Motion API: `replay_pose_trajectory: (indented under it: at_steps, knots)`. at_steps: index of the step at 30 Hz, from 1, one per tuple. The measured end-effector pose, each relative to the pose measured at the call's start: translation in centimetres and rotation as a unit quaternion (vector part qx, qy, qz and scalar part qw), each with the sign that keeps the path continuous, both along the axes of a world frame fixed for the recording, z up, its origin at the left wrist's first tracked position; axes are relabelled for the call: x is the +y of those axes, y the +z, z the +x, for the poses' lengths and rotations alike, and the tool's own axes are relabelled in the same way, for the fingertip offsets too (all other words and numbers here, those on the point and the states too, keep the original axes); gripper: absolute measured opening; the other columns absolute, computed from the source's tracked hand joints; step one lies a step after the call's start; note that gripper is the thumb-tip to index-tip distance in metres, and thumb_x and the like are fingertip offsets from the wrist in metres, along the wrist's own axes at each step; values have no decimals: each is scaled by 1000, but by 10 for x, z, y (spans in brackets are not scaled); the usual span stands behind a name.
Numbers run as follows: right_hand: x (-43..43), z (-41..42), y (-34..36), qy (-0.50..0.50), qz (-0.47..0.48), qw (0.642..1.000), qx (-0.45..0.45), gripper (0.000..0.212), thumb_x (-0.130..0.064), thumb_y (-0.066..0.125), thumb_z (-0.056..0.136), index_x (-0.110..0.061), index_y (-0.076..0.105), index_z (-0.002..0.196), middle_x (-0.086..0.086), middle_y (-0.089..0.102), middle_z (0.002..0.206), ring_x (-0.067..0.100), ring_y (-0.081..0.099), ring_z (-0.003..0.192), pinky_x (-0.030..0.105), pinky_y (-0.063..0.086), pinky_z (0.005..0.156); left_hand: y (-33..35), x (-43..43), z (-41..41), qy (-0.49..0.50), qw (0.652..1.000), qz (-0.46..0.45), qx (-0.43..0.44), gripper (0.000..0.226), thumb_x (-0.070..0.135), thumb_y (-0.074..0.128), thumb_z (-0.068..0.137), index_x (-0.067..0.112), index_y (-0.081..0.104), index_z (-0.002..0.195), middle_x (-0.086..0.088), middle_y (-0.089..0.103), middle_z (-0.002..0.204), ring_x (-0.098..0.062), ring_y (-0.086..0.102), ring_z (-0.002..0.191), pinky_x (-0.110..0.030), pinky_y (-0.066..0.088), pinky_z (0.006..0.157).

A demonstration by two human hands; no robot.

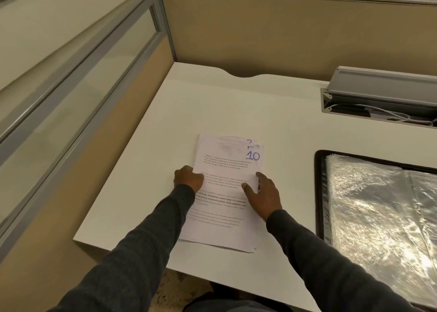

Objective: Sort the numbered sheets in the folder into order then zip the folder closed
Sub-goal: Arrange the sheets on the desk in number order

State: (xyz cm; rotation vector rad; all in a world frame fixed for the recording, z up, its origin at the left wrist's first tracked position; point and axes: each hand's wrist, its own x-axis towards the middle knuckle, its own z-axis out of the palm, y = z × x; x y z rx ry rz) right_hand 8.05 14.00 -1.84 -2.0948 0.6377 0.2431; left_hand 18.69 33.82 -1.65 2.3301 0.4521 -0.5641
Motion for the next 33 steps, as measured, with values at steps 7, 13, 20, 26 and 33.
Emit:
replay_pose_trajectory:
  at_steps: [7,13,20,26,33]
  knots:
    - [-20,2,1,-93,99,990,-33,67,-40,64,96,-18,35,152,6,49,150,26,55,127,40,45,108,24,-2,3,-9,986,-164,-24,29,-4,49,90,16,58,108,-9,68,108,-26,66,86,-33,56,74]
    - [-38,8,22,-125,324,934,-87,65,-47,72,83,-24,50,140,0,67,131,24,71,107,46,58,93,44,3,-2,55,914,-402,-11,31,-12,51,90,12,56,108,-14,71,111,-37,68,98,-51,56,86]
    - [-39,21,60,-86,317,932,-152,21,-17,60,99,-19,65,120,3,76,108,29,74,97,41,62,80,78,-15,-11,27,908,-406,-104,29,-9,46,92,17,53,104,-7,66,107,-26,66,98,-33,57,74]
    - [-36,28,90,-75,267,929,-243,19,-16,55,102,-29,61,115,-1,71,114,20,67,104,35,59,86,107,-22,-16,-42,885,-391,-251,33,13,49,88,44,52,101,5,64,103,-18,65,99,-36,60,76]
    - [-32,23,73,-102,250,928,-259,28,-15,62,93,-28,60,117,0,68,113,22,63,109,29,54,83,77,-18,-36,-12,904,-320,-284,51,-4,56,92,27,45,131,9,60,117,8,58,104,-12,48,89]
